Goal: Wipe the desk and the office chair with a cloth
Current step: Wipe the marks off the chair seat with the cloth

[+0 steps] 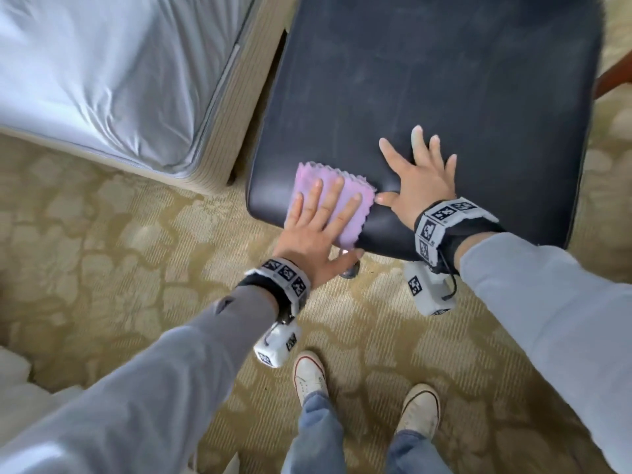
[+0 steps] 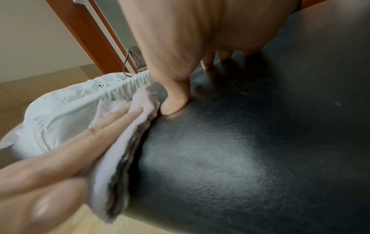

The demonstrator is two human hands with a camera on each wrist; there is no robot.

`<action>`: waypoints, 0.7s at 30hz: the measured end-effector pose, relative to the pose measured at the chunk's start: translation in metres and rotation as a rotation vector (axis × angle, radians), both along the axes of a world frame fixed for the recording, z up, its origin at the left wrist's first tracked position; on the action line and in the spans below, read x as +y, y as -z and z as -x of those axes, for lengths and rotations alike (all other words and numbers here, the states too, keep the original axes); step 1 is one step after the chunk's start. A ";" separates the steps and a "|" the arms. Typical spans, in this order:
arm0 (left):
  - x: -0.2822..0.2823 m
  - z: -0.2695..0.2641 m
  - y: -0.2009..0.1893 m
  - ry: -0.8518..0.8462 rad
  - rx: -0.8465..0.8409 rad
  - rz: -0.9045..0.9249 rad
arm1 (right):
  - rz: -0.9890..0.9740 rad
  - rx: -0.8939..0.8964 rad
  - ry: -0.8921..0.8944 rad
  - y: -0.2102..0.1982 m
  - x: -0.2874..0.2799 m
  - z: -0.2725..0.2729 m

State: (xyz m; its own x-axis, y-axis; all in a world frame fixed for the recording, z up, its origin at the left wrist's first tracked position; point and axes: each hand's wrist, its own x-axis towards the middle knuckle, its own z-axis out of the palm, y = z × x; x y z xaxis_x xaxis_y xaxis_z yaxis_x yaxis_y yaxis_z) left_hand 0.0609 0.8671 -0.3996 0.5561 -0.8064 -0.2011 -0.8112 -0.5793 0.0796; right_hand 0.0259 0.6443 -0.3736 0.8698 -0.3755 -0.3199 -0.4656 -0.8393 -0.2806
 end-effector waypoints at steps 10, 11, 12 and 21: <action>0.004 -0.053 -0.015 0.163 0.057 -0.086 | 0.008 0.063 0.004 -0.005 0.007 -0.005; 0.006 -0.057 -0.016 0.167 0.072 -0.094 | 0.003 0.070 0.011 -0.006 0.010 -0.006; 0.006 -0.061 -0.017 0.170 0.089 -0.107 | -0.002 0.079 0.021 -0.006 0.012 -0.008; -0.110 -0.136 -0.043 0.010 0.177 -0.213 | -0.061 0.175 0.049 -0.015 0.019 -0.014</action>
State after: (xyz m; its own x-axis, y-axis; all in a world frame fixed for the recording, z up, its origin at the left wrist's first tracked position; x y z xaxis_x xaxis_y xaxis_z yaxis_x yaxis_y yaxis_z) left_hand 0.1971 0.7575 -0.3571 0.4891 -0.7407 -0.4606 -0.8013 -0.5901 0.0981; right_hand 0.0399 0.6637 -0.3585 0.7801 -0.3916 -0.4880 -0.5518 -0.7983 -0.2414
